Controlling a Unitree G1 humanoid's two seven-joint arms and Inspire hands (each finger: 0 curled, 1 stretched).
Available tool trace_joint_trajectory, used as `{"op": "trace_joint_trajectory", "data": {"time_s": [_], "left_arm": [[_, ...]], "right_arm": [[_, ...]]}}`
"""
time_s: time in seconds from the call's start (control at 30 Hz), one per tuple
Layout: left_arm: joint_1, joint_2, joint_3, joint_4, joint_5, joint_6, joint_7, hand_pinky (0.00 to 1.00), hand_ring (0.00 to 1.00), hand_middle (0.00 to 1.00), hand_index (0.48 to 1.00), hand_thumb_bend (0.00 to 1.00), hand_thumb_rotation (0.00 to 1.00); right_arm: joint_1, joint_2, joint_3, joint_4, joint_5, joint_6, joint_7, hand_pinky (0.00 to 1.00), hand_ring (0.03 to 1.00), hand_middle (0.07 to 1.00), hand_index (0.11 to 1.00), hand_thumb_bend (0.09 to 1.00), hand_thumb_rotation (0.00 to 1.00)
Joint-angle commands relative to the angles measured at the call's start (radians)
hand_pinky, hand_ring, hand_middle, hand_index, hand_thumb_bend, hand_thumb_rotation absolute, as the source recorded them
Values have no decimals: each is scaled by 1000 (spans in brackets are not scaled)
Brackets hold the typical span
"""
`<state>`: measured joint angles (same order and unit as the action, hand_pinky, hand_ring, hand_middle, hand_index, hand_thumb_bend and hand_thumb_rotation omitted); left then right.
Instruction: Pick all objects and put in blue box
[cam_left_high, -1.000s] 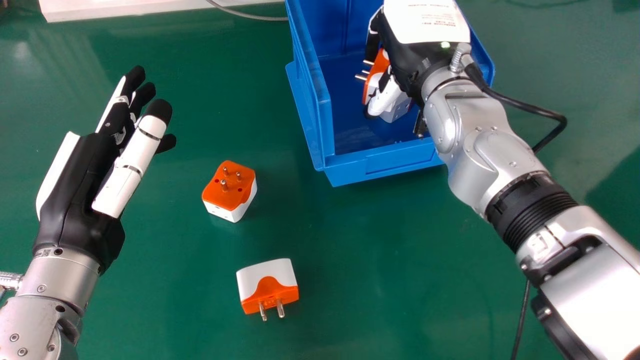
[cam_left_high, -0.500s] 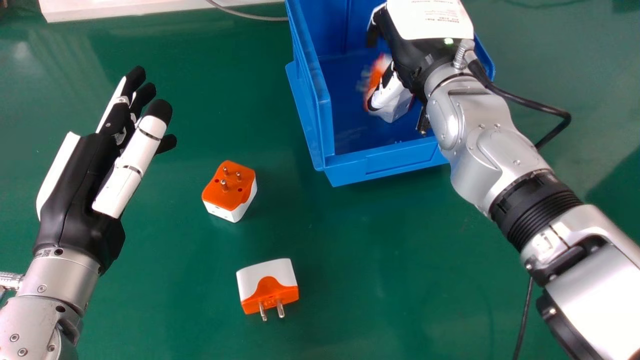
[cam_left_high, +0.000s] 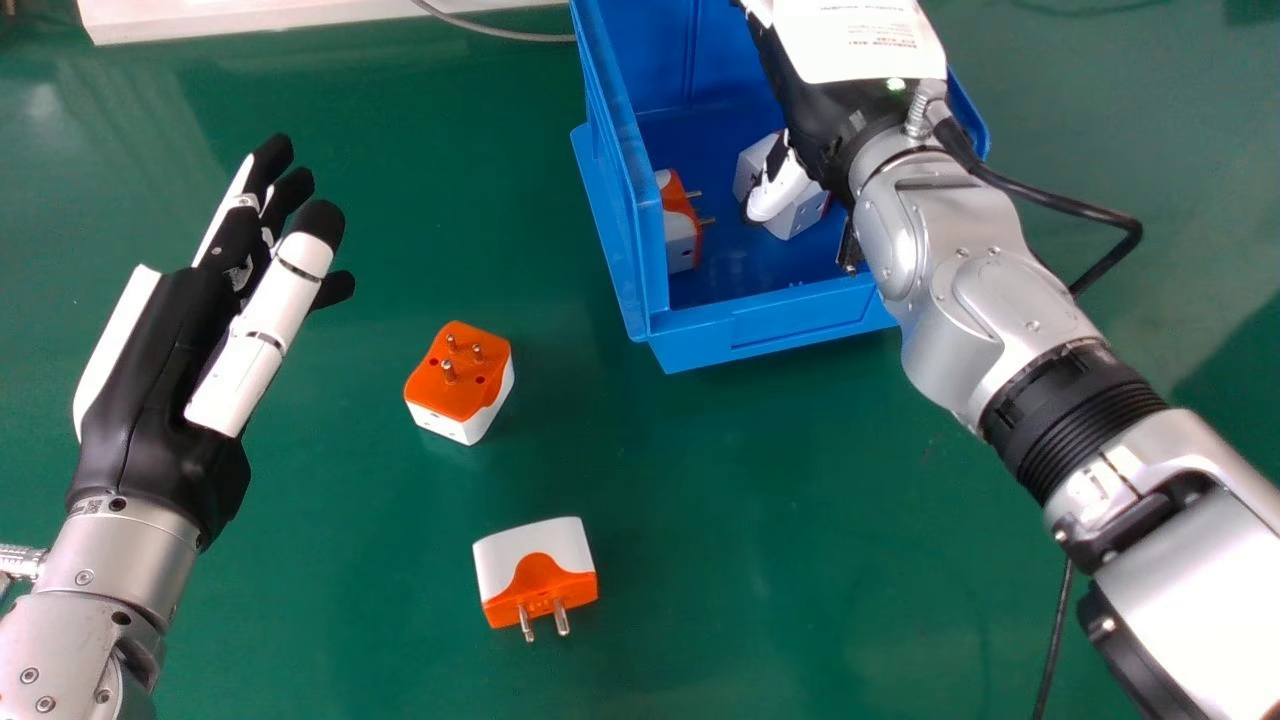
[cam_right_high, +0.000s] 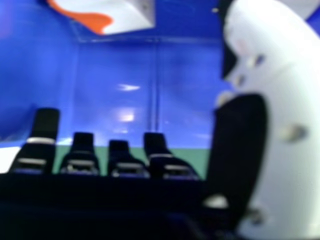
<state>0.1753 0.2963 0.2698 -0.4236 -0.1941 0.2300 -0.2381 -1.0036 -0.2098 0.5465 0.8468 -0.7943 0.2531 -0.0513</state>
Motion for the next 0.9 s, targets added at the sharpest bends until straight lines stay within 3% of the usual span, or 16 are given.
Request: {"op": "trace_joint_trajectory", "data": {"time_s": [0.0, 0.47, 0.67, 0.87], "left_arm": [[-3, 6, 0, -10, 7, -18, 1, 861, 941, 981, 979, 495, 768], [-18, 4, -9, -2, 14, -13, 7, 861, 941, 981, 978, 497, 767], [-24, 6, -9, -12, 12, 3, 10, 868, 944, 981, 977, 499, 768], [-23, 7, -3, -12, 9, 4, 6, 879, 950, 984, 980, 496, 771]], "right_arm": [[-11, -13, 2, -31, -16, 10, -6, 812, 967, 1000, 935, 588, 0], [83, -43, -12, -236, -25, 100, 22, 797, 963, 1000, 931, 626, 10], [305, -46, -90, -591, -22, 115, -87, 807, 961, 1000, 932, 657, 17], [588, -43, -129, -977, -72, 121, -129, 830, 958, 1000, 929, 645, 28]]}}
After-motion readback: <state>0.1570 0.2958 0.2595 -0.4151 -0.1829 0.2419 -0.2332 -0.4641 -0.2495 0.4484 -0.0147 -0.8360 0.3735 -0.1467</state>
